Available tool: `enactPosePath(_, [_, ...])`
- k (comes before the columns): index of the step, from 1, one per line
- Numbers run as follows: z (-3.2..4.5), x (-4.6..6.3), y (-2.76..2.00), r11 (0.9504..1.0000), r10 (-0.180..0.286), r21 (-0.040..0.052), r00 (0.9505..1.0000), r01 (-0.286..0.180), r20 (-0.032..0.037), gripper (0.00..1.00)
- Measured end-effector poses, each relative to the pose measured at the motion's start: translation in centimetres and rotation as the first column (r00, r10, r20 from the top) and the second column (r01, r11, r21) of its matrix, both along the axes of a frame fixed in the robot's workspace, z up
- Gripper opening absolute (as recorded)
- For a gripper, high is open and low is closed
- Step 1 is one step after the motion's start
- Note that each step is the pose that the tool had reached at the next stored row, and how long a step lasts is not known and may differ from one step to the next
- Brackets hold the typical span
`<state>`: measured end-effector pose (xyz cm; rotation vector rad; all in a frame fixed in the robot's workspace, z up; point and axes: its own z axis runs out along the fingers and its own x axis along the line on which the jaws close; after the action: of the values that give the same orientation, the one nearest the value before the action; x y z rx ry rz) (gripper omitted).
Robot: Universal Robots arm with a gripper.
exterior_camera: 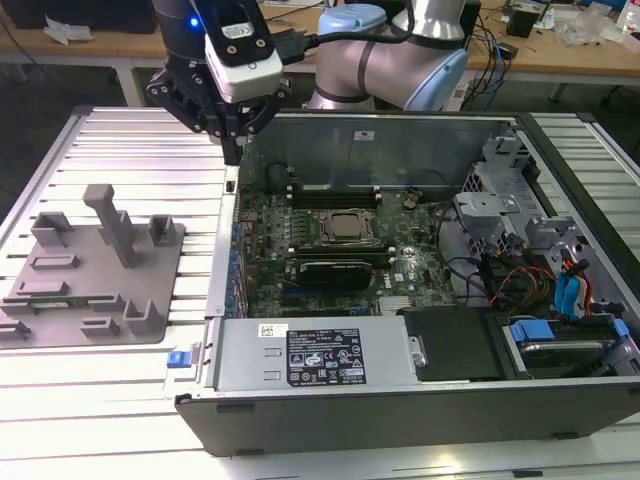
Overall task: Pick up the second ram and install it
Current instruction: 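Reach for the second ram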
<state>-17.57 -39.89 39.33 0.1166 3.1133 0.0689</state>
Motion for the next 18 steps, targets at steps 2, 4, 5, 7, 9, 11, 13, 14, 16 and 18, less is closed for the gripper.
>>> enactPosePath(2, [0.0,-0.4,0.0,1.0,0.0,0.0,1.0,0.0,0.0,0.08])
enactPosePath(4, [0.0,-0.6,0.0,1.0,0.0,0.0,1.0,0.0,0.0,0.08])
enactPosePath(5, [0.0,-0.7,0.0,1.0,0.0,0.0,1.0,0.0,0.0,0.08])
enactPosePath(7, [0.0,-0.9,0.0,1.0,0.0,0.0,1.0,0.0,0.0,0.08])
enactPosePath(9, [0.0,-1.0,0.0,1.0,0.0,0.0,1.0,0.0,0.0,0.08])
enactPosePath(11, [0.0,-1.3,0.0,1.0,0.0,0.0,1.0,0.0,0.0,0.08])
enactPosePath(13, [0.0,-1.6,0.0,1.0,0.0,0.0,1.0,0.0,0.0,0.08])
enactPosePath(14, [0.0,-1.9,0.0,1.0,0.0,0.0,1.0,0.0,0.0,0.08])
enactPosePath(16, [0.0,-2.6,0.0,1.0,0.0,0.0,1.0,0.0,0.0,0.08])
enactPosePath(18, [0.0,-3.0,0.0,1.0,0.0,0.0,1.0,0.0,0.0,0.08])
